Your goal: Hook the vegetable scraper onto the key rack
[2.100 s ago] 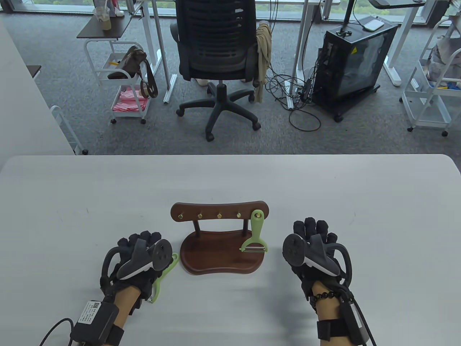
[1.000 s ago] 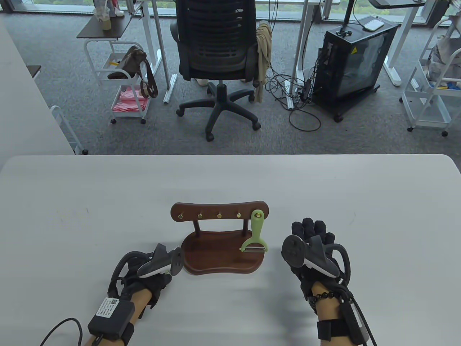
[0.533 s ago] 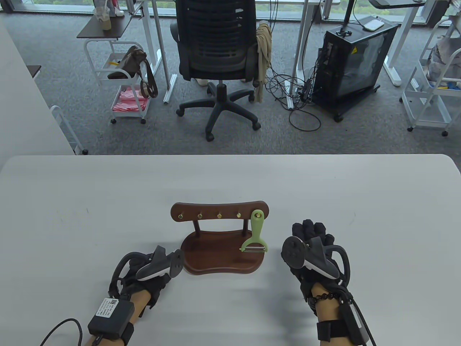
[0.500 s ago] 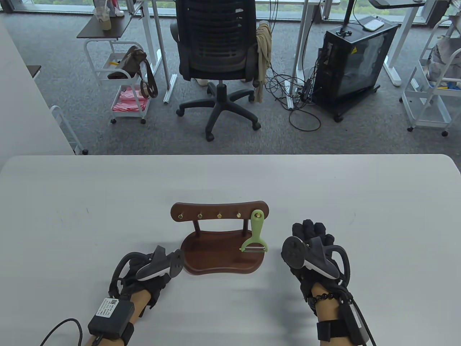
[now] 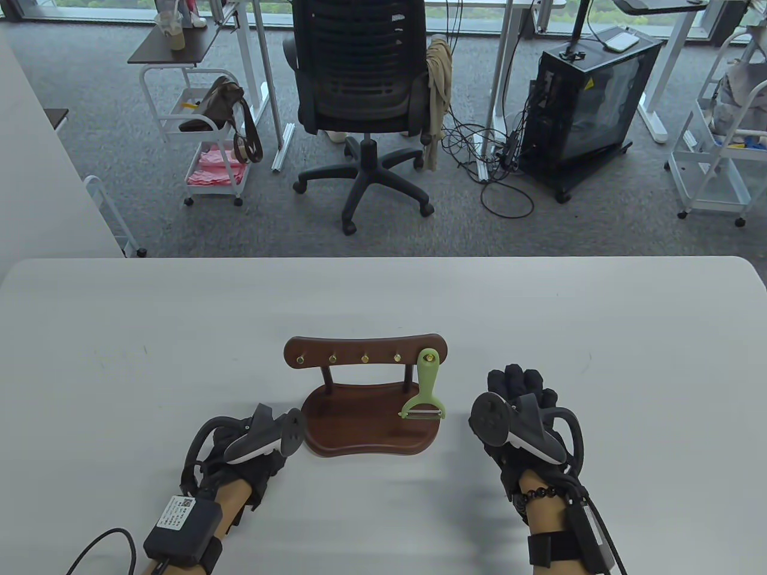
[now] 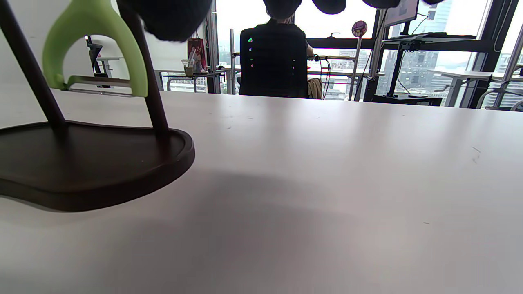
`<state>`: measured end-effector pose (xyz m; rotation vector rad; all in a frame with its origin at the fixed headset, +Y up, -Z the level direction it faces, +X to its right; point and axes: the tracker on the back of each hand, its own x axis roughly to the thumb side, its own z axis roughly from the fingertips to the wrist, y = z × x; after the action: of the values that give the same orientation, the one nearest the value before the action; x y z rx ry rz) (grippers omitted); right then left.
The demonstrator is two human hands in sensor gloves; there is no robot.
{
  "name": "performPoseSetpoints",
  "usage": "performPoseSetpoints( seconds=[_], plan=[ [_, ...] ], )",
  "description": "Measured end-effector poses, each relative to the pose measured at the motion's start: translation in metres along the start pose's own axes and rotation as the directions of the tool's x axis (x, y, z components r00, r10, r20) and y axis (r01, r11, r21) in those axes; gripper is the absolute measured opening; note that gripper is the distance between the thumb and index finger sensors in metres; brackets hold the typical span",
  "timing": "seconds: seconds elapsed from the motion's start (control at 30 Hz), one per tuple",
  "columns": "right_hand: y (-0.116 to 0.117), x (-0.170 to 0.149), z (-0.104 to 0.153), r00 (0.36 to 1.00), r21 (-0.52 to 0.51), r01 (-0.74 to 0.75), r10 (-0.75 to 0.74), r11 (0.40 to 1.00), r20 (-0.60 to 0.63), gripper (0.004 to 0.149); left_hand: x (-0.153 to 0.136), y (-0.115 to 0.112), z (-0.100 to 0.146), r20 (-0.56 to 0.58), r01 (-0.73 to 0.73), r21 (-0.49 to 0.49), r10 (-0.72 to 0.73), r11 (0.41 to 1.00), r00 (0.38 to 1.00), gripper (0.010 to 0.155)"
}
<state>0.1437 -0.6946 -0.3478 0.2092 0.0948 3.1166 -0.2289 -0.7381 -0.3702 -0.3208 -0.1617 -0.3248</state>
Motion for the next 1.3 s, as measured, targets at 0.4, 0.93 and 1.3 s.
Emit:
performPoseSetpoints(
  seconds=[0.4, 0.93, 1.3],
  plan=[
    [0.000, 0.000, 0.000, 1.000, -0.007, -0.012, 0.012, 1.000, -0.003, 0.081, -0.015, 0.054, 0.041, 0.070, -0.233, 0.258, 0.222, 0.938, 0.973, 0.063],
    [-0.002, -0.003, 0.000, 1.000, -0.032, 0.011, -0.011, 0.999, -0.007, 0.081, 0.022, 0.096, 0.084, 0.195, -0.243, 0.579, 0.158, 0.778, 0.968, 0.063],
    [-0.001, -0.001, -0.001, 1.000, -0.031, 0.018, -0.018, 0.999, 0.007, 0.081, 0.028, 0.101, 0.069, 0.072, -0.117, 0.646, 0.093, 0.755, 0.993, 0.062]
  ],
)
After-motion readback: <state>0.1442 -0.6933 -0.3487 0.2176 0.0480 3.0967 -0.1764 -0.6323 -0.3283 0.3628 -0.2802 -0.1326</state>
